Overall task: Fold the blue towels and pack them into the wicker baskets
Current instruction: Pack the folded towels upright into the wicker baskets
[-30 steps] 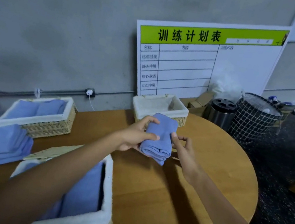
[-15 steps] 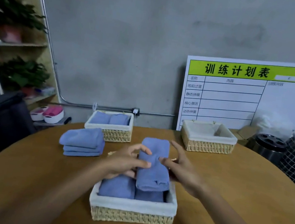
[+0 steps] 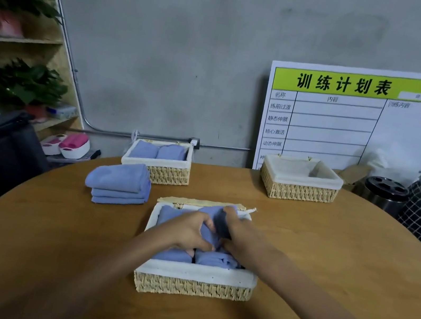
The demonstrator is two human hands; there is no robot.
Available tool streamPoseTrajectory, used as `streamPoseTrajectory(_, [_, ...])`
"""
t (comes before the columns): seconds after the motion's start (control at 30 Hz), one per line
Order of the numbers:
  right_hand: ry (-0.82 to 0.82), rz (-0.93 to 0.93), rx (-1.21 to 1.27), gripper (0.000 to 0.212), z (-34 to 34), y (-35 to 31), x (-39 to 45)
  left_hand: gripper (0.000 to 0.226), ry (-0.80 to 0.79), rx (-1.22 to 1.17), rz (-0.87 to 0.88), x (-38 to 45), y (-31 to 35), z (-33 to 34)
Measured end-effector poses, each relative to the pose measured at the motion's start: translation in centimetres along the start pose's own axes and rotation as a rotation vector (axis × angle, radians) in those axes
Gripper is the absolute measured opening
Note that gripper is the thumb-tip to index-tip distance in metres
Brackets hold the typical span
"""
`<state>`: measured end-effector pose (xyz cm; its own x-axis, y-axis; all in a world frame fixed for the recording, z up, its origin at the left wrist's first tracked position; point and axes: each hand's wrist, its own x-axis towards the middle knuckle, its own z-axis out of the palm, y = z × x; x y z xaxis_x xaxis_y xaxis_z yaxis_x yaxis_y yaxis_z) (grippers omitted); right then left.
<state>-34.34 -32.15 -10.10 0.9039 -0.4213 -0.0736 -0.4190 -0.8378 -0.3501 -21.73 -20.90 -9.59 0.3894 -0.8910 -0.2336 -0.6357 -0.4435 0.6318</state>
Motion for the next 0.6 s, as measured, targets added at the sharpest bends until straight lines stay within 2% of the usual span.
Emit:
streamPoseTrajectory(0.1, [0.166,-0.096,-0.245,0.033,-0.5,0.3,0.3,0.042,-0.025,0.1,0.079,-0.2,0.6,-0.9])
streamPoseTrajectory(0.17, [0.264,-0.214,-0.301,0.04,-1.0,1.7,0.4,0.059,0.067,0.325,0.164,-0.3,0.6,-1.6])
streamPoseTrajectory(0.23, [0.208,-0.28,-0.213,0.057,-1.5,3.2,0.3,0.075,0.15,0.534,0.223,-0.2,-0.3,-2.2])
streamPoseTrajectory(0.3, [0.097,-0.276,-0.086,0.076,-1.6,4.1,-0.1,0.084,0.115,0.488,0.278,0.0,-1.8,-2.5])
streamPoseTrajectory(0.37, [0.051,-0.287,-0.084,0.096,-1.5,4.7,-0.5,0.095,0.067,0.434,0.291,0.1,-3.4,-2.4])
streamPoseTrajectory(0.5, [0.052,-0.305,-0.224,0.108,-1.2,4.9,-0.6,0.098,0.11,0.548,0.281,0.4,-4.9,-1.0])
streamPoseTrajectory(0.6, [0.048,-0.287,-0.308,0.099,-0.8,4.8,0.0,0.103,0.139,0.621,0.271,0.7,-5.2,-0.3])
